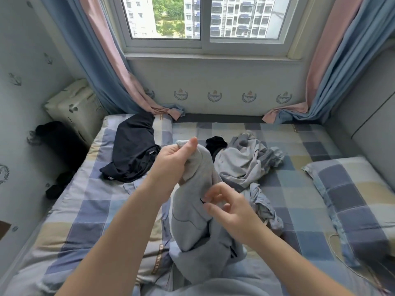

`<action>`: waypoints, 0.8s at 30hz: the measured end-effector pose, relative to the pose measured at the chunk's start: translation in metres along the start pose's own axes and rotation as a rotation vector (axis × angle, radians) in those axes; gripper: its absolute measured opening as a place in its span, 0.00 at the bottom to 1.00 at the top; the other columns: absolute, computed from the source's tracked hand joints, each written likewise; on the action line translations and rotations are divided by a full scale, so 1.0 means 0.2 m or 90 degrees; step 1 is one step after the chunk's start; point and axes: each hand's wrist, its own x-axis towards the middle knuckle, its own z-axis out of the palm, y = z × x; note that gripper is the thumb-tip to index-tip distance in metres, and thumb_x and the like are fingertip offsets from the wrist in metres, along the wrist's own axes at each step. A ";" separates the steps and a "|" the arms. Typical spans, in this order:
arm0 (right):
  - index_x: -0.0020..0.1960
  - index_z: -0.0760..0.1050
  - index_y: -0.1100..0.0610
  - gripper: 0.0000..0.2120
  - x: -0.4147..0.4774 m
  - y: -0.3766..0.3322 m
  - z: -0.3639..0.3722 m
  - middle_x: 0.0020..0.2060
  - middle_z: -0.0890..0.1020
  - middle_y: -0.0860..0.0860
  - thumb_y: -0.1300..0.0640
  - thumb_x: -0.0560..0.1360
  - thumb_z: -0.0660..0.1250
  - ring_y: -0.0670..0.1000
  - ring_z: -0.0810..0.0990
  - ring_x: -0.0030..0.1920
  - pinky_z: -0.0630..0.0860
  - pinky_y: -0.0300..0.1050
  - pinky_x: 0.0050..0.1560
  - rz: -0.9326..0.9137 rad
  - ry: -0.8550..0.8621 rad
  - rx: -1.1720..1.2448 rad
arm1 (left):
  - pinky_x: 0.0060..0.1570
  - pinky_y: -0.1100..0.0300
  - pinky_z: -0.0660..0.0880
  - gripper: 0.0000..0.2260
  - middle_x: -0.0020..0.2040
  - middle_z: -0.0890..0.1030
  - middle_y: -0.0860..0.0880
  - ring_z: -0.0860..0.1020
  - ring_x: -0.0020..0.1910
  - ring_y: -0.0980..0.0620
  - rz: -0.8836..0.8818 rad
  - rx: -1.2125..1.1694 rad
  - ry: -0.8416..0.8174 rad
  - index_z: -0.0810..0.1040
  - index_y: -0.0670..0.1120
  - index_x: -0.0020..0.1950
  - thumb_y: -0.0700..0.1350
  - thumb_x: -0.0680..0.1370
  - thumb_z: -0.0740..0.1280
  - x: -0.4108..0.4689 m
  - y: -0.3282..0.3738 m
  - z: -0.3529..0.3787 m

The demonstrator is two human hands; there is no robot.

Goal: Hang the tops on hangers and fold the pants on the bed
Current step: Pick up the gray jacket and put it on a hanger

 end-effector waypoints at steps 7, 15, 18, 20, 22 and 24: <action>0.66 0.68 0.44 0.29 0.07 -0.06 0.04 0.61 0.76 0.41 0.48 0.69 0.76 0.43 0.73 0.66 0.74 0.47 0.65 -0.010 0.064 -0.013 | 0.47 0.47 0.72 0.23 0.41 0.78 0.39 0.75 0.41 0.44 -0.024 0.049 0.024 0.78 0.31 0.53 0.54 0.82 0.66 0.01 0.08 0.13; 0.56 0.77 0.46 0.08 0.15 0.03 0.12 0.49 0.81 0.39 0.48 0.77 0.69 0.39 0.79 0.52 0.76 0.43 0.53 0.094 0.179 -0.087 | 0.55 0.49 0.81 0.16 0.48 0.84 0.41 0.84 0.49 0.44 -0.098 -0.103 0.048 0.78 0.37 0.63 0.49 0.84 0.63 0.00 0.05 0.14; 0.35 0.72 0.48 0.15 0.16 0.07 0.02 0.28 0.74 0.38 0.57 0.80 0.66 0.39 0.71 0.31 0.66 0.37 0.34 0.086 0.190 -0.072 | 0.47 0.51 0.83 0.13 0.44 0.86 0.43 0.85 0.46 0.46 -0.108 -0.149 0.096 0.78 0.39 0.60 0.48 0.84 0.63 0.02 0.00 0.08; 0.35 0.74 0.52 0.15 0.16 0.07 -0.05 0.25 0.70 0.40 0.62 0.79 0.66 0.40 0.66 0.28 0.63 0.37 0.31 0.078 0.192 -0.045 | 0.43 0.53 0.83 0.13 0.45 0.86 0.41 0.86 0.46 0.45 -0.115 -0.161 0.135 0.79 0.39 0.57 0.48 0.84 0.63 0.03 -0.04 0.03; 0.39 0.80 0.54 0.14 0.15 0.05 -0.10 0.25 0.72 0.39 0.68 0.78 0.65 0.39 0.67 0.27 0.64 0.34 0.29 0.070 0.195 0.003 | 0.44 0.53 0.82 0.13 0.47 0.86 0.41 0.86 0.47 0.45 -0.122 -0.148 0.148 0.81 0.40 0.55 0.48 0.84 0.63 0.03 -0.08 -0.01; 0.43 0.82 0.56 0.12 0.15 0.03 -0.16 0.26 0.74 0.42 0.69 0.79 0.65 0.40 0.67 0.27 0.65 0.35 0.29 0.063 0.209 0.031 | 0.47 0.53 0.81 0.11 0.49 0.87 0.43 0.86 0.49 0.47 -0.130 -0.092 0.145 0.82 0.43 0.54 0.48 0.84 0.63 0.02 -0.13 -0.02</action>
